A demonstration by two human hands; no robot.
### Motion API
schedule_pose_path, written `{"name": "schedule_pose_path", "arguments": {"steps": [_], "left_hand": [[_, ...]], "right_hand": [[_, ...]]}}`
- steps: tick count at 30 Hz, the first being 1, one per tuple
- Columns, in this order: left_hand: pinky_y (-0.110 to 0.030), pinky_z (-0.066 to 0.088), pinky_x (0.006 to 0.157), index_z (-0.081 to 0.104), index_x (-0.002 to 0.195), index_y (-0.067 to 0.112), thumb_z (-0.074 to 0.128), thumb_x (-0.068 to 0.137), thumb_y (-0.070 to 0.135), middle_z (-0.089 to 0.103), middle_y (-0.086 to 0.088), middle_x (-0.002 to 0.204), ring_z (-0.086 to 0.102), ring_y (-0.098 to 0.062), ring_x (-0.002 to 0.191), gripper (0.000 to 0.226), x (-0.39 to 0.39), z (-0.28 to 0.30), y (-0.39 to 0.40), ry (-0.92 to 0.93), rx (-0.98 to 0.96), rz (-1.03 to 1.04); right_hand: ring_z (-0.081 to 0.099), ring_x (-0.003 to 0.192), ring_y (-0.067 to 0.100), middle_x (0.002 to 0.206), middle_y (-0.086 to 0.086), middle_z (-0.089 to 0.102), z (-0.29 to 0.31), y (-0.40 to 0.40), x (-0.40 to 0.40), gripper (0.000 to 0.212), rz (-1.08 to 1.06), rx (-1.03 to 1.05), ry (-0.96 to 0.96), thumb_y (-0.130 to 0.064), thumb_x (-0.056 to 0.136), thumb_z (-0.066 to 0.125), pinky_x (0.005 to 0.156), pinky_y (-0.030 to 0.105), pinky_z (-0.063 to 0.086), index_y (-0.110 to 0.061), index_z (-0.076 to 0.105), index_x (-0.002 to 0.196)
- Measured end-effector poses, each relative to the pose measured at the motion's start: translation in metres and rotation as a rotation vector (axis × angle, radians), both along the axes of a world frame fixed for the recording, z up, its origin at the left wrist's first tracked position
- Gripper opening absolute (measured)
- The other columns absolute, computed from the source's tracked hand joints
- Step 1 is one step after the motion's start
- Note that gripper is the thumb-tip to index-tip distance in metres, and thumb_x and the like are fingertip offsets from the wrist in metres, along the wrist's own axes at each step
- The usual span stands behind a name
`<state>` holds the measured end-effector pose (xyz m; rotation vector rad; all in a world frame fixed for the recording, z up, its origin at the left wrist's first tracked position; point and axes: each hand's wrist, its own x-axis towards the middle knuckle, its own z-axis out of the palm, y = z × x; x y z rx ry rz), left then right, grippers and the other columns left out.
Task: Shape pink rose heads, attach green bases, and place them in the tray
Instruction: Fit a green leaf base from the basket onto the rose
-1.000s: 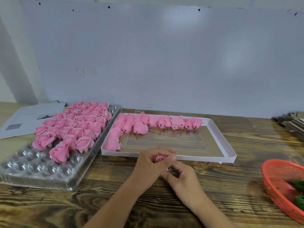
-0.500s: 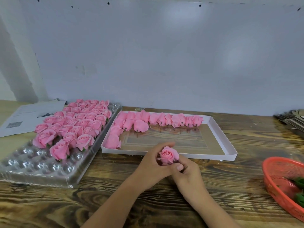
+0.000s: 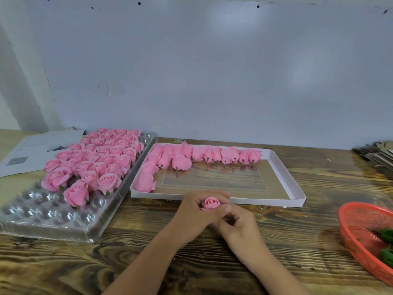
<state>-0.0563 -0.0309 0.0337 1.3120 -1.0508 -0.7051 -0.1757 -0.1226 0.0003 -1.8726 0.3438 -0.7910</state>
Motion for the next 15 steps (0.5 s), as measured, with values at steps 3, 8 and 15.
{"name": "schedule_pose_path", "arguments": {"steps": [3, 8, 15], "left_hand": [[-0.017, 0.052, 0.089, 0.076, 0.115, 0.031, 0.082, 0.084, 0.018, 0.074, 0.01, 0.118, 0.066, -0.008, 0.114, 0.034, 0.0005, -0.0017, -0.0011, -0.024, 0.054, -0.021], [-0.018, 0.051, 0.093, 0.065, 0.126, 0.048, 0.083, 0.072, 0.053, 0.065, 0.02, 0.129, 0.061, -0.005, 0.121, 0.057, 0.0023, -0.0021, -0.0026, 0.028, -0.005, -0.016], [-0.024, 0.056, 0.084, 0.082, 0.092, 0.027, 0.072, 0.085, 0.049, 0.071, 0.006, 0.125, 0.067, -0.014, 0.115, 0.025, 0.0042, 0.0009, 0.0014, 0.114, -0.092, 0.0]], "right_hand": [[0.071, 0.094, 0.014, 0.098, -0.007, 0.077, 0.0003, -0.0012, -0.0005, 0.028, -0.007, 0.023, -0.01, -0.002, 0.091, 0.066, 0.084, 0.028, 0.056, -0.023, 0.075, 0.107], [0.072, 0.096, 0.013, 0.1, -0.005, 0.077, 0.0, -0.0025, 0.0003, 0.026, -0.012, 0.091, -0.042, -0.007, 0.092, 0.068, 0.084, 0.028, 0.056, -0.023, 0.075, 0.112], [0.068, 0.083, 0.026, 0.09, 0.009, 0.075, -0.0012, -0.0005, 0.002, 0.016, 0.06, 0.11, -0.014, -0.006, 0.089, 0.072, 0.077, 0.039, 0.053, -0.018, 0.076, 0.099]]}}
